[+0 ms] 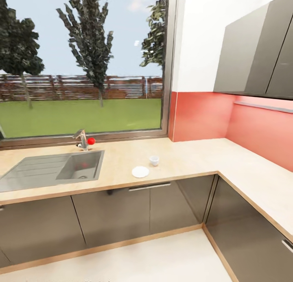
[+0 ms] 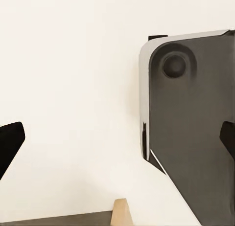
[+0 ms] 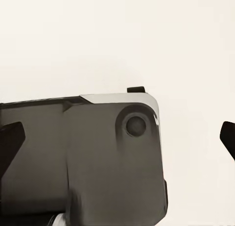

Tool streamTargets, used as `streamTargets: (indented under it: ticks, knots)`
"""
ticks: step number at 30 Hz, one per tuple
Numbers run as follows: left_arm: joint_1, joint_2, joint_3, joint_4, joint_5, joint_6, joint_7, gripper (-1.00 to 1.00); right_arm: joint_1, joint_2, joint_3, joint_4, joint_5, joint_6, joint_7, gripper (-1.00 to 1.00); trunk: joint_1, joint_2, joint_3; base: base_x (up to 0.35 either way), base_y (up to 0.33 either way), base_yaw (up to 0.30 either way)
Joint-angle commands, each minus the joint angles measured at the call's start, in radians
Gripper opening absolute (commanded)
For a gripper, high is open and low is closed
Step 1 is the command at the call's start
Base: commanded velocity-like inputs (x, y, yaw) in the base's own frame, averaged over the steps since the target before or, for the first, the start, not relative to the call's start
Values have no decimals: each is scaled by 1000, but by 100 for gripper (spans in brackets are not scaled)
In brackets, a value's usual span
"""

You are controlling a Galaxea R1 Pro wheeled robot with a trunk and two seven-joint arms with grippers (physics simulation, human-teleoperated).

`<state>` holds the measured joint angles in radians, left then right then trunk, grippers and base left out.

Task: Set up a coffee station on the kitchen countertop: keep the coffee maker on the countertop, move the bottle of coffee from the kitchen shelf to the counter next to the coffee maker, place a paper coffee filter on top of the coffee maker, put the saucer next to the coffee maker with the coffee cup on the saucer, and place the electric kettle next to the coffee maker.

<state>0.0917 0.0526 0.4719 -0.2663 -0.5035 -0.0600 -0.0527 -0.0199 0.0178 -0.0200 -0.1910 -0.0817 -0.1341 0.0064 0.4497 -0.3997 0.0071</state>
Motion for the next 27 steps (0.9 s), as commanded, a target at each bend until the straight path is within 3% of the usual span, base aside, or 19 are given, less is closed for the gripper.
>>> streamTargets:
  ticks: [1,6,16,23,24,25,26,27]
  knots:
    - [0,-1,8,-2,-9,-3,-6,100,0,0,-1,1,-9,-4,0,100,0,0,1,0,0,244]
    - [0,-3,8,-3,-9,-3,-6,100,0,1,-1,1,-8,-4,0,100,0,0,5,0,0,179]
    - [0,-3,7,-4,-9,-3,-6,100,0,-1,3,-2,-6,-4,0,100,0,0,5,0,0,14]
    - [-63,-5,4,-5,-10,-4,-9,100,0,-1,0,-3,-7,-4,0,100,0,0,10,0,0,0]
    - [-93,-6,3,-6,-11,-7,-11,100,0,-1,1,-4,-6,-4,0,100,0,0,10,0,0,0]
    - [-329,-19,2,-8,-15,-94,-45,100,0,-18,2,-29,-6,-5,0,100,0,0,10,0,0,0]
    - [-409,-22,2,-8,-13,-101,-73,100,0,-22,2,-51,-6,-5,0,100,0,0,10,0,0,0]
    - [-452,-24,3,-8,-12,-101,-96,100,0,-24,2,-70,-5,-5,1,100,0,0,10,0,0,0]
